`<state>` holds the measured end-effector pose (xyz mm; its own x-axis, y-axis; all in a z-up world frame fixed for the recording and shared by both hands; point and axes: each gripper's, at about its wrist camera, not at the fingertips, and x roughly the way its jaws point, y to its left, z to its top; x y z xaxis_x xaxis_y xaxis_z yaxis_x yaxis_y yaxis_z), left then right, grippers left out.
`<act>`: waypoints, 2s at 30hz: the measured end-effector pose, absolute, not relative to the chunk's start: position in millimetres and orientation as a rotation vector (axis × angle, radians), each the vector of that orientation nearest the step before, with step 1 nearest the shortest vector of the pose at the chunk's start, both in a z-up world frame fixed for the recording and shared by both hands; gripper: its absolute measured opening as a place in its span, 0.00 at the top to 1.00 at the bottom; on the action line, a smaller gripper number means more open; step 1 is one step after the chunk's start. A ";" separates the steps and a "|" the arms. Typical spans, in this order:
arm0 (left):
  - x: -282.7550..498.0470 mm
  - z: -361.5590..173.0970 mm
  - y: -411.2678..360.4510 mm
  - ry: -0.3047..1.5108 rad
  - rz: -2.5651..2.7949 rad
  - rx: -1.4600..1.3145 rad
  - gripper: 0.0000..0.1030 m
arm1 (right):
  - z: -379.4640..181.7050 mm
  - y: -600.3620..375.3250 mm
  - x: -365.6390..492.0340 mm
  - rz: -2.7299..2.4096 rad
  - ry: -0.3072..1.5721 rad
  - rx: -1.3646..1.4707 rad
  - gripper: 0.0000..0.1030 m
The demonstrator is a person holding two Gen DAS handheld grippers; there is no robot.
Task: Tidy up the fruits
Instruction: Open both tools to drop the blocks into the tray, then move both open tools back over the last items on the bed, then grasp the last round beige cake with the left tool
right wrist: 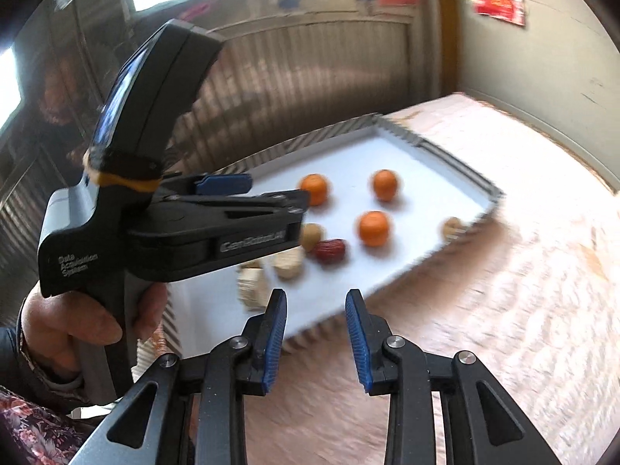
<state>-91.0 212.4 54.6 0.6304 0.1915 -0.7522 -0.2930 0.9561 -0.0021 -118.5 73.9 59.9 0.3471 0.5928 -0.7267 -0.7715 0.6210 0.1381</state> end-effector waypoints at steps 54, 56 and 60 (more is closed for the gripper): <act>42.4 38.3 -97.0 0.961 -0.305 0.105 0.42 | 41.9 -243.4 35.3 0.110 0.921 -0.006 0.67; 47.7 32.3 -106.4 0.977 -0.325 0.114 0.42 | 38.9 -250.5 38.5 0.091 0.930 0.006 0.67; 55.3 22.9 -120.9 0.991 -0.366 0.121 0.42 | 36.2 -261.1 42.9 0.065 0.932 0.021 0.67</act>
<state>55.3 -120.9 22.9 0.4928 -0.2464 -0.8345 0.3551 0.9325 -0.0656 42.9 -261.1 36.2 0.5945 0.0650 -0.8014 -0.0472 0.9978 0.0459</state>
